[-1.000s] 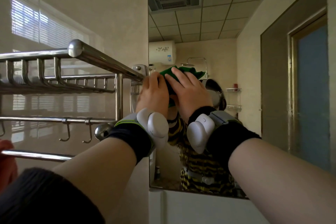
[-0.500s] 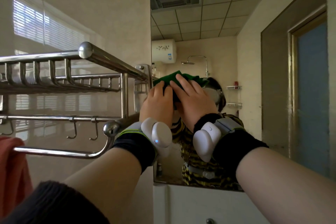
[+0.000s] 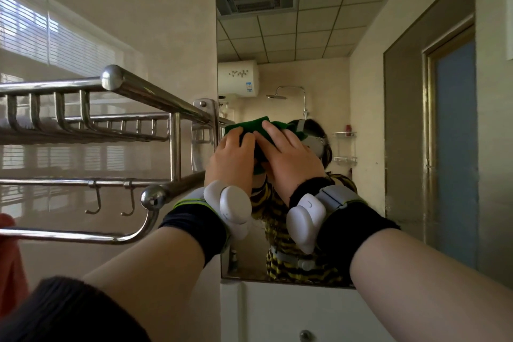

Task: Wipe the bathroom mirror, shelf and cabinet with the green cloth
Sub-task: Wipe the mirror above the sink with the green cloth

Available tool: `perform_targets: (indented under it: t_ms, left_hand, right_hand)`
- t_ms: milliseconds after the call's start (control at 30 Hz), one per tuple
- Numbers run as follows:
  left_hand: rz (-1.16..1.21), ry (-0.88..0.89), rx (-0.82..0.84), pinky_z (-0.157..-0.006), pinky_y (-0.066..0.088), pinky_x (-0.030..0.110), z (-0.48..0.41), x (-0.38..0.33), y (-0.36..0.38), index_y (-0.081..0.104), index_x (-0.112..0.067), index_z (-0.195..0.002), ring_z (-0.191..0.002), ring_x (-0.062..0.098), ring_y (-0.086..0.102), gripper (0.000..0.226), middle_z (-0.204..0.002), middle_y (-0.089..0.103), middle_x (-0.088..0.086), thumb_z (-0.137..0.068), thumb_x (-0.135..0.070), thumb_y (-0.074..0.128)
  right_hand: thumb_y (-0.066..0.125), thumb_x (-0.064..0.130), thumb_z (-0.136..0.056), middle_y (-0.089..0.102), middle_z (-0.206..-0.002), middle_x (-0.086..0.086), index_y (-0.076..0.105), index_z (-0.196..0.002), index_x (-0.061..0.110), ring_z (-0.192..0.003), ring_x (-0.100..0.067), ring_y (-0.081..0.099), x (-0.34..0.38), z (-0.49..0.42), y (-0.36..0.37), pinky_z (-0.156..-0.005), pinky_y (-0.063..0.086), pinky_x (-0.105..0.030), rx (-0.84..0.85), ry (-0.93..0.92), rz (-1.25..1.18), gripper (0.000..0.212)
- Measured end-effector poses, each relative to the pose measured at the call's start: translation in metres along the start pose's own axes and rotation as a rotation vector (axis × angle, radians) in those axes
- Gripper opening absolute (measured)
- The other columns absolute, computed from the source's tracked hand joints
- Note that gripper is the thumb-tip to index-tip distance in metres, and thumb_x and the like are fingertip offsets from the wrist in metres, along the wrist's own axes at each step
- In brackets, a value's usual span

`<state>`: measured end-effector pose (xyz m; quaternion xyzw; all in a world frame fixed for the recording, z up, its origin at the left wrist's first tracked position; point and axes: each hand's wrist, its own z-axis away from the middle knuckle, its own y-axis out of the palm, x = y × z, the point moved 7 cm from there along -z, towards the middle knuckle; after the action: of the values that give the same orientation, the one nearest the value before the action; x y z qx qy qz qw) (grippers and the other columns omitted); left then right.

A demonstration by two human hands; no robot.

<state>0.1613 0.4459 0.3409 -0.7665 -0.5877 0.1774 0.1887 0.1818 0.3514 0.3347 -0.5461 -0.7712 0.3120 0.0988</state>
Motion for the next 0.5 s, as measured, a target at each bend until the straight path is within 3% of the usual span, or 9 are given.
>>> perform_targets:
  t_ms: [200,333,500]
  left_hand:
    - [0.065,0.074,-0.028,-0.084,0.044,0.035,-0.016,-0.012,-0.007,0.045,-0.009,-0.12,-0.119,0.028,0.046,0.035,-0.139,0.037,0.006,-0.087,-0.014,0.056]
    - [0.087,0.108,-0.105,-0.077,0.039,0.028,-0.038,-0.029,-0.015,0.047,-0.008,-0.116,-0.118,0.025,0.043,0.034,-0.133,0.041,0.006,-0.084,-0.012,0.059]
    - [0.087,0.134,-0.177,-0.078,0.04,0.03,-0.035,-0.028,-0.011,0.051,-0.007,-0.115,-0.117,0.029,0.044,0.032,-0.133,0.045,0.008,-0.084,-0.011,0.057]
  right_hand:
    - [0.045,0.015,-0.092,0.007,-0.155,0.004,0.018,-0.146,0.027,-0.137,-0.02,0.014,-0.011,-0.011,-0.018,-0.104,0.031,-0.034,-0.104,0.0,0.052,0.062]
    - [0.054,0.013,-0.086,0.006,-0.155,0.003,0.016,-0.147,0.026,-0.137,-0.022,0.013,-0.032,-0.022,-0.032,-0.106,0.034,-0.039,-0.098,0.041,0.055,0.073]
    - [0.049,0.012,-0.089,0.013,-0.154,0.002,0.023,-0.146,0.023,-0.136,-0.023,0.017,-0.031,-0.018,-0.032,-0.106,0.033,-0.04,-0.173,0.033,0.026,0.064]
